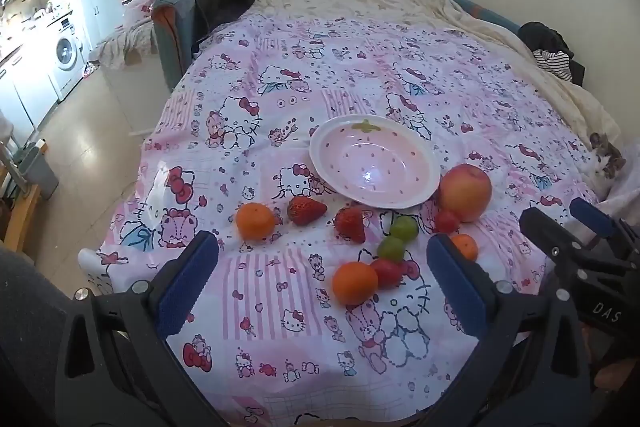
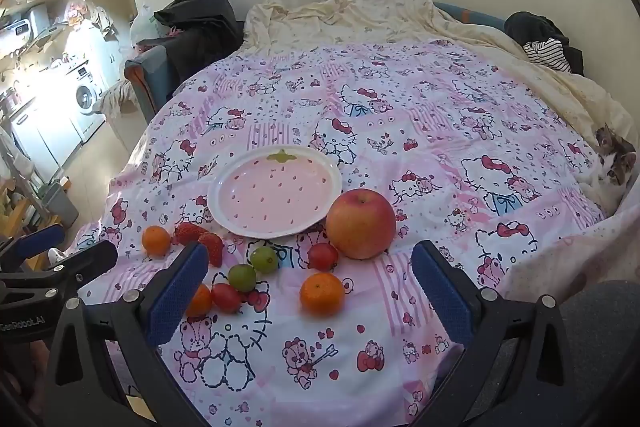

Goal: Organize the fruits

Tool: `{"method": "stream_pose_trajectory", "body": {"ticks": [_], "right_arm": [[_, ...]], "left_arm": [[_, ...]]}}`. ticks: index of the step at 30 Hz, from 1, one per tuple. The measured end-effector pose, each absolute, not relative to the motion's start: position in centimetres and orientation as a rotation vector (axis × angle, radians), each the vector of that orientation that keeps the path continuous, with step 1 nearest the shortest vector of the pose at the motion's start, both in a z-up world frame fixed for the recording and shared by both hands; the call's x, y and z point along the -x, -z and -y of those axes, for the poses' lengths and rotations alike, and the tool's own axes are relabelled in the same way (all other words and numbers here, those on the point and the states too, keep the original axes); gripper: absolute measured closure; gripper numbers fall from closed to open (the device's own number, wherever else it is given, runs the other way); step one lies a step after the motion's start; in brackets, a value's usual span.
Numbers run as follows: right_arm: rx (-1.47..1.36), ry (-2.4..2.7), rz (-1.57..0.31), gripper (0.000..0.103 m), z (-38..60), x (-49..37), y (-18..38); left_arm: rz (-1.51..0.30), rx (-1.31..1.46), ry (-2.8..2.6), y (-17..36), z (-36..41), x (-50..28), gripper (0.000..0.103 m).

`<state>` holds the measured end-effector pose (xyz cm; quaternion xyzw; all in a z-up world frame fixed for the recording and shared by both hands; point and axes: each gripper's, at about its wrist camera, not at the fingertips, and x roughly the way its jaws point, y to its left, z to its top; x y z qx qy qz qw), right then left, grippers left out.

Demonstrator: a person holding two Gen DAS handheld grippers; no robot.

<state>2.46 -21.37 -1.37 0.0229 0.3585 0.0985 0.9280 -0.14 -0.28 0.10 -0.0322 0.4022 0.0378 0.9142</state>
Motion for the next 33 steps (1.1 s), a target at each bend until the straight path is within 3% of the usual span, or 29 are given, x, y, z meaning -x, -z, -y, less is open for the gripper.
{"method": "stream_pose_trajectory", "body": {"ticks": [33], "right_arm": [[-0.043, -0.199, -0.746, 0.0, 21.3, -2.4, 1.4]], "left_arm": [[-0.8, 0.096, -0.051, -0.7, -0.6, 0.1, 0.0]]}}
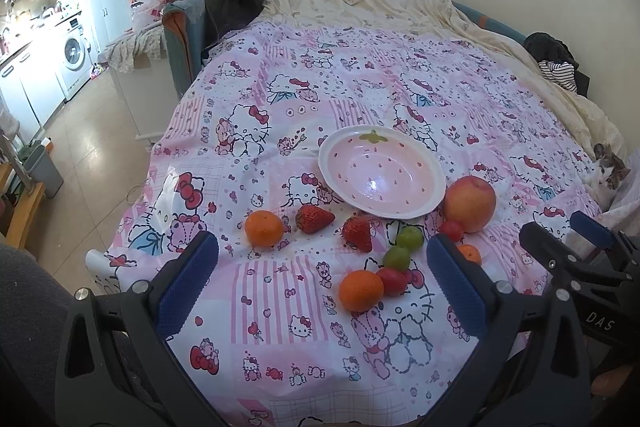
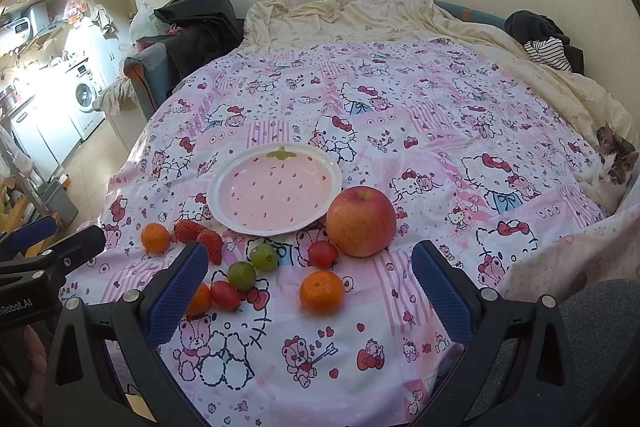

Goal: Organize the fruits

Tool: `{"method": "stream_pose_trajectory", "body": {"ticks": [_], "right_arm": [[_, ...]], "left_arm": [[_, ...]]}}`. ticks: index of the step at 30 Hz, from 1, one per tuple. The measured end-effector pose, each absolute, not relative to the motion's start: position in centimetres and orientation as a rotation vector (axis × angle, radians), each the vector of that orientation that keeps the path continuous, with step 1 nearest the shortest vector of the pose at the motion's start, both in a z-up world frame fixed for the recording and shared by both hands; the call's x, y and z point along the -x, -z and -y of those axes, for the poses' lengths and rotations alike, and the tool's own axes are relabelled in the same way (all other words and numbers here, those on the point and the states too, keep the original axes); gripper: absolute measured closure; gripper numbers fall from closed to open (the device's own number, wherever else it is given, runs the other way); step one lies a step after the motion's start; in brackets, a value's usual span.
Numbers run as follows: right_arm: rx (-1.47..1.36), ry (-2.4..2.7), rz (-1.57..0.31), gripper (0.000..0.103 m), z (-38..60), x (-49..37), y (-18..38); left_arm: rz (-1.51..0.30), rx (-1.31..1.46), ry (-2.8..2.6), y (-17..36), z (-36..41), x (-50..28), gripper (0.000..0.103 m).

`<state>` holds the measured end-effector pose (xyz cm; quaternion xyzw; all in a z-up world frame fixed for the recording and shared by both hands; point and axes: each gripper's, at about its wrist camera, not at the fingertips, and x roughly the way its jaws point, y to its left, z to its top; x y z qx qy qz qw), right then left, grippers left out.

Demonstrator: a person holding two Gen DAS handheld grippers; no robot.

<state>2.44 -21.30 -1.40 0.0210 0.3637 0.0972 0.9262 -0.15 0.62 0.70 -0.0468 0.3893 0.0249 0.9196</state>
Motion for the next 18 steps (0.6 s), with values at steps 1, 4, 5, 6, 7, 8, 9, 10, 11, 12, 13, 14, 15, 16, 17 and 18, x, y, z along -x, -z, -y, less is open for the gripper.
{"method": "stream_pose_trajectory", "body": {"ticks": [1, 4, 5, 6, 7, 8, 9, 10, 11, 12, 13, 14, 15, 16, 17, 18], "right_arm": [[-0.043, -0.2, -0.747, 0.0, 21.3, -2.47, 1.45], [-0.043, -0.199, -0.746, 0.0, 21.22, -2.39, 1.57], [-0.043, -0.2, -0.746, 0.0, 21.23, -2.42, 1.56], [-0.043, -0.2, -0.746, 0.0, 21.25, -2.41, 1.56], [-0.043, -0.2, -0.747, 0.0, 21.25, -2.4, 1.57], [-0.043, -0.2, -0.747, 0.0, 21.25, -2.45, 1.54], [-0.043, -0.2, -0.747, 0.0, 21.26, -2.42, 1.55], [-0.043, -0.199, -0.747, 0.0, 21.25, -2.41, 1.55], [-0.044, -0.199, -0.747, 0.0, 21.24, -2.46, 1.55], [-0.044, -0.199, -0.747, 0.0, 21.23, -2.47, 1.55], [-0.044, -0.199, -0.747, 0.0, 21.23, -2.43, 1.56], [-0.044, -0.199, -0.746, 0.0, 21.23, -2.44, 1.55], [-0.043, -0.2, -0.747, 0.0, 21.24, -2.48, 1.55], [-0.044, -0.199, -0.747, 0.0, 21.24, -2.44, 1.56], [-0.043, -0.2, -0.747, 0.0, 21.24, -2.47, 1.53], [-0.043, -0.2, -0.748, 0.0, 21.25, -2.46, 1.51]], "left_arm": [[-0.8, 0.094, -0.052, -0.71, -0.63, 0.13, 0.0], [-0.798, 0.095, -0.054, -0.74, -0.77, 0.12, 0.0], [-0.799, 0.095, -0.055, -0.74, -0.74, 0.11, 0.0], [-0.799, 0.096, -0.055, -0.78, -0.78, 0.14, 0.0], [-0.799, 0.097, -0.055, -0.76, -0.78, 0.14, 0.0], [-0.799, 0.095, -0.055, -0.76, -0.76, 0.15, 0.0], [-0.798, 0.095, -0.056, -0.76, -0.77, 0.15, 0.0], [-0.797, 0.095, -0.056, -0.77, -0.8, 0.15, 0.0], [-0.797, 0.095, -0.057, -0.78, -0.8, 0.16, 0.0], [-0.795, 0.094, -0.058, -0.8, -0.82, 0.19, 0.0], [-0.794, 0.094, -0.059, -0.82, -0.85, 0.18, 0.0], [-0.794, 0.094, -0.06, -0.82, -0.88, 0.16, 0.0], [-0.795, 0.094, -0.059, -0.79, -0.83, 0.16, 0.0], [-0.795, 0.093, -0.06, -0.78, -0.84, 0.17, 0.0], [-0.794, 0.093, -0.06, -0.76, -0.85, 0.19, 0.0], [-0.795, 0.092, -0.06, -0.71, -0.82, 0.22, 0.0]]}}
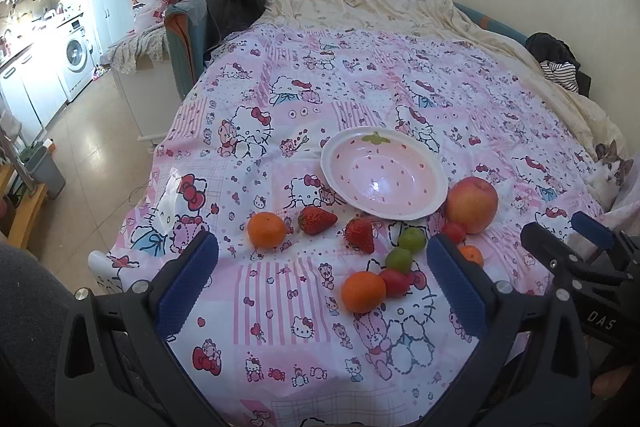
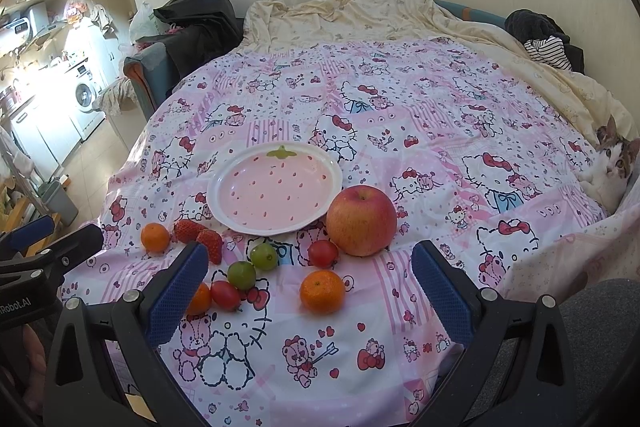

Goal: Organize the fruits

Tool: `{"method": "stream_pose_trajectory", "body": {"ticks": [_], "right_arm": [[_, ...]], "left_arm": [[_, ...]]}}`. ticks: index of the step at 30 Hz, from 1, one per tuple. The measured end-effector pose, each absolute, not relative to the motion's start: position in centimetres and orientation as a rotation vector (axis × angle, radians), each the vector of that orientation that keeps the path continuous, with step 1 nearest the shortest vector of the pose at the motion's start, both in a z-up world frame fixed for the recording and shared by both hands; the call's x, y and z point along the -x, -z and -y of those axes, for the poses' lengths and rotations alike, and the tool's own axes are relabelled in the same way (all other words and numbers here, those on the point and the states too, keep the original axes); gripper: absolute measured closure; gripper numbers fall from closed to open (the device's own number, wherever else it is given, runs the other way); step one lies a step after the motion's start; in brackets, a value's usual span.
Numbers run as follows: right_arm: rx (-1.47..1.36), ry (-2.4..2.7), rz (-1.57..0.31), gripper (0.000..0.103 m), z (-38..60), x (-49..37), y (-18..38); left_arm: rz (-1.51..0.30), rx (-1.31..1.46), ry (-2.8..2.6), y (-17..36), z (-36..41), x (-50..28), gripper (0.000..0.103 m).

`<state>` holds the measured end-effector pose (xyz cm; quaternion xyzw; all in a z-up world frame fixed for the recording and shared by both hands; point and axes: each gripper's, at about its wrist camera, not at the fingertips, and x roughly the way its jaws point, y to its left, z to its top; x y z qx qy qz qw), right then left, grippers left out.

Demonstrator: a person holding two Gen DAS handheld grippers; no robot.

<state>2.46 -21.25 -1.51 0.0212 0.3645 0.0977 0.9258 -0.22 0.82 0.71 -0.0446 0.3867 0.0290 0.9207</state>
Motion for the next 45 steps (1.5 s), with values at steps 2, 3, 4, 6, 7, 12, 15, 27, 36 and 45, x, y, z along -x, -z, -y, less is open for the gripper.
{"method": "stream_pose_trajectory", "body": {"ticks": [2, 3, 4, 6, 7, 12, 15, 27, 36, 45], "right_arm": [[-0.045, -0.2, -0.748, 0.0, 21.25, -2.42, 1.51], [-0.046, -0.2, -0.75, 0.0, 21.28, -2.62, 1.69], [-0.046, -0.2, -0.751, 0.0, 21.25, -2.62, 1.74], [-0.045, -0.201, -0.75, 0.0, 21.23, -2.59, 1.76], [-0.045, -0.201, -0.75, 0.0, 21.25, -2.6, 1.73], [-0.042, -0.204, -0.752, 0.0, 21.13, -2.67, 1.85], [-0.041, -0.203, -0.753, 0.0, 21.13, -2.7, 1.84], [-0.042, -0.191, -0.759, 0.0, 21.12, -2.72, 1.94], [-0.028, -0.204, -0.77, 0.0, 20.88, -2.58, 2.04], [-0.031, -0.206, -0.801, 0.0, 20.93, -2.93, 2.19]], "left_arm": [[-0.794, 0.092, -0.061, -0.72, -0.8, 0.24, 0.0], [-0.794, 0.091, -0.061, -0.74, -0.79, 0.21, 0.0], [-0.792, 0.091, -0.061, -0.75, -0.79, 0.21, 0.0], [-0.793, 0.09, -0.062, -0.74, -0.74, 0.22, 0.0], [-0.794, 0.09, -0.062, -0.71, -0.75, 0.2, 0.0], [-0.796, 0.088, -0.068, -0.71, -0.84, 0.22, 0.0], [-0.796, 0.086, -0.064, -0.69, -0.75, 0.14, 0.0], [-0.792, 0.085, -0.059, -0.69, -0.47, 0.34, 0.0], [-0.8, 0.099, -0.054, -0.8, -0.61, 0.43, 0.0], [-0.804, 0.102, -0.058, -0.87, -0.96, 0.6, 0.0]]}}
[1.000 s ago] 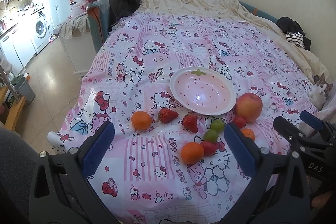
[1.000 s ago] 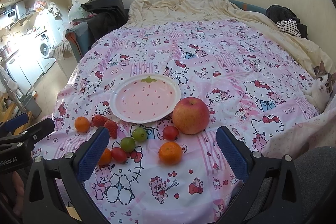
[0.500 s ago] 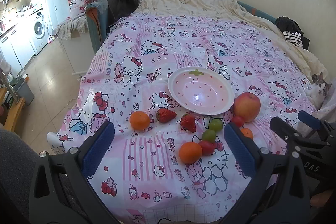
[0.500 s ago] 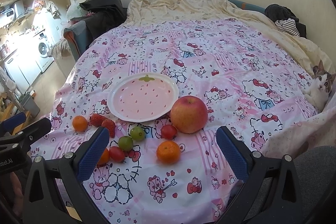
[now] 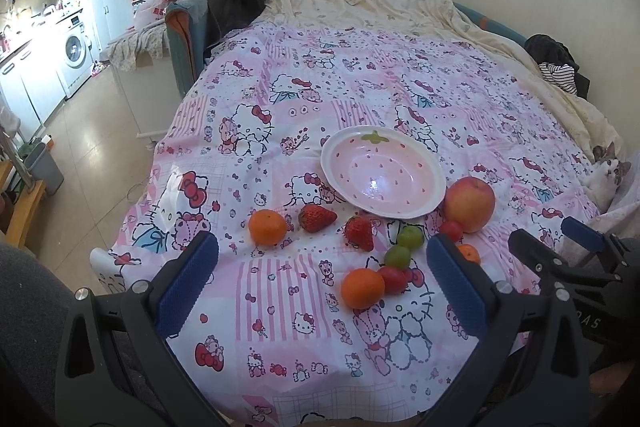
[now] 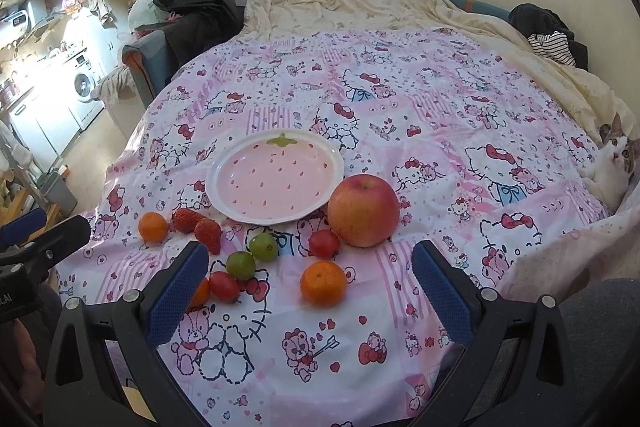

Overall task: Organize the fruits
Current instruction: 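Grasp the mandarin orange in front of the apple with the right gripper, then grasp a mandarin with the left gripper while the right gripper holds its mandarin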

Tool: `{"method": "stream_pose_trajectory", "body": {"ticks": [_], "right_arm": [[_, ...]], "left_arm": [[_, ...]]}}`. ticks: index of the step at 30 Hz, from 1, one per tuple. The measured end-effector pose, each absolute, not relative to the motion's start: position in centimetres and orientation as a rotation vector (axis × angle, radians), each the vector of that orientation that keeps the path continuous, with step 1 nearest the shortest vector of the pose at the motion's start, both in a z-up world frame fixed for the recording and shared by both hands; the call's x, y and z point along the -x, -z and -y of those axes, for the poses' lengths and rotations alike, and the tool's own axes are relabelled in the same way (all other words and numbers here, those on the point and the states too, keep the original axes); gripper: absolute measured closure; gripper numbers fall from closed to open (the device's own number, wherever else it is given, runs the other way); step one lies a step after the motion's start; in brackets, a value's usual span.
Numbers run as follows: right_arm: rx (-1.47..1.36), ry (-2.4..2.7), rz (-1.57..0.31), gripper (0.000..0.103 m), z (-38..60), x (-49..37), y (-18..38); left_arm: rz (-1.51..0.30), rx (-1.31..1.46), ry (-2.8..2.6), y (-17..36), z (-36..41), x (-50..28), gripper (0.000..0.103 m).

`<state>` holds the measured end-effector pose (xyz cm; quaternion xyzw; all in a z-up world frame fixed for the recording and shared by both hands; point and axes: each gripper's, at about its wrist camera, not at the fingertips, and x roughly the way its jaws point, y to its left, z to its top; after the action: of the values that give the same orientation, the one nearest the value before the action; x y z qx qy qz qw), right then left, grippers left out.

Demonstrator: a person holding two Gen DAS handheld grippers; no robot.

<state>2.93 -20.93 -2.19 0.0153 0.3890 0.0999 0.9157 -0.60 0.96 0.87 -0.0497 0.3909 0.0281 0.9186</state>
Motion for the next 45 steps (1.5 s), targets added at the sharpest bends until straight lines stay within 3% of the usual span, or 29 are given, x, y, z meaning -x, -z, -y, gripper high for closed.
{"method": "stream_pose_trajectory", "body": {"ticks": [5, 9, 15, 19, 27, 37, 45], "right_arm": [[-0.161, -0.222, -0.896, 0.0, 23.2, -5.2, 1.8], [-0.331, -0.247, -1.089, 0.002, 25.7, -9.1, 3.0], [-0.365, -0.239, -1.333, 0.027, 24.8, -12.4, 7.5], [-0.281, -0.212, -1.452, 0.032, 22.5, -13.5, 11.3], [-0.003, -0.2, -1.495, 0.057, 19.1, -13.3, 14.2], [-0.122, -0.317, -1.378, 0.058, 20.9, -11.4, 9.7], [-0.342, -0.34, -1.314, 0.058, 24.9, -12.6, 8.6]], "left_arm": [[-0.823, 0.129, -0.081, -0.9, -1.9, 0.3, 0.0], [-0.846, 0.167, -0.09, -0.7, -2.7, 0.2, 0.0], [-0.865, 0.196, -0.091, -0.6, -3.3, 0.0, 0.0], [-0.878, 0.21, -0.094, -0.4, -3.6, -0.1, 0.0], [-0.904, 0.205, -0.113, 0.2, -4.0, -0.3, 0.0], [-1.049, 0.125, -0.067, 2.9, -2.7, -1.5, 0.0], [-1.314, 0.018, 0.158, 6.7, 1.8, -4.8, 0.035]]}}
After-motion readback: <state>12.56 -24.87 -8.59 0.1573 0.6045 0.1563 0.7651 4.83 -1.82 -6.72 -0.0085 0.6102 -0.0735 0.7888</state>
